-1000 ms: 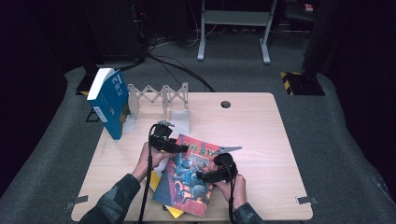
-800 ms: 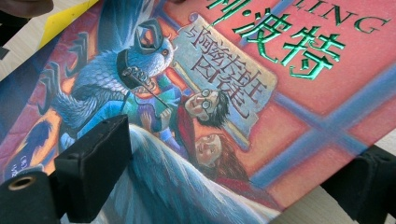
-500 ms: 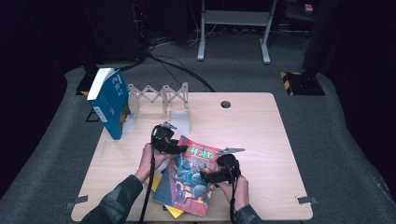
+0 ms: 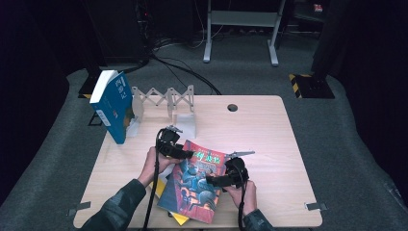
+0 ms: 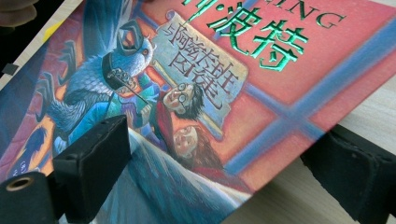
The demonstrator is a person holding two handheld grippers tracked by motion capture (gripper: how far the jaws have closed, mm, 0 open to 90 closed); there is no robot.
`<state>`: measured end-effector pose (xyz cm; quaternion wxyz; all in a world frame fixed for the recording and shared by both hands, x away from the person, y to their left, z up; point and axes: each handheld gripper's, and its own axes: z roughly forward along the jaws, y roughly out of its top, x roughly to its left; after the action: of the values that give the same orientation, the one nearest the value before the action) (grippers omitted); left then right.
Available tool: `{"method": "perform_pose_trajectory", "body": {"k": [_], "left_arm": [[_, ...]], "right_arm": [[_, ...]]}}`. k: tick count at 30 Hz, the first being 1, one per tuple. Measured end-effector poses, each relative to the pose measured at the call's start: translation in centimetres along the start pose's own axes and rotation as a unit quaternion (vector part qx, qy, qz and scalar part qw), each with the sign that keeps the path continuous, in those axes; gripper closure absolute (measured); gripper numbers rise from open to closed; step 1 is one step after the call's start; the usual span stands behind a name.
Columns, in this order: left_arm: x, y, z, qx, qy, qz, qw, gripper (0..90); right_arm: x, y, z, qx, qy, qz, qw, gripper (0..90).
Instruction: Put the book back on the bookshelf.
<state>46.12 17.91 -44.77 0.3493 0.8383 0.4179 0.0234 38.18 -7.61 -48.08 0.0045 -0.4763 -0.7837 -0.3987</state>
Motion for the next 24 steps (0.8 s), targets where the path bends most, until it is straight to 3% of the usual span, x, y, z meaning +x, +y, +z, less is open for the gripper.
{"method": "perform_pose_trajectory", "body": {"k": [3,9,13,16,21,24], "left_arm": [[0.3,0.0,0.4,0.004,-0.010,-0.010,0.9999,41.0],[0.0,0.5,0.5,0.019,0.005,0.014,0.9997,41.0],[-0.1,0.4,0.2,0.000,0.007,0.001,1.0000,48.2],[-0.2,0.3,0.1,-0.011,0.009,0.005,0.9999,51.4],[-0.4,0.4,-0.6,-0.026,0.003,0.011,0.9996,59.0],[-0.3,0.3,-0.8,-0.033,-0.005,0.002,0.9994,60.7]], "right_arm": [[0.1,0.1,0.1,0.003,0.001,0.001,1.0000,8.0],[0.1,0.1,0.1,0.000,0.000,-0.005,1.0000,8.1],[0.5,0.1,0.0,-0.002,-0.015,-0.006,0.9999,7.6],[0.7,0.0,-0.3,-0.007,-0.029,-0.022,0.9993,7.5],[-0.7,-0.9,-1.6,-0.024,-0.027,0.001,0.9994,12.2],[-2.0,-1.5,-1.9,-0.031,0.002,0.024,0.9992,13.6]]}}
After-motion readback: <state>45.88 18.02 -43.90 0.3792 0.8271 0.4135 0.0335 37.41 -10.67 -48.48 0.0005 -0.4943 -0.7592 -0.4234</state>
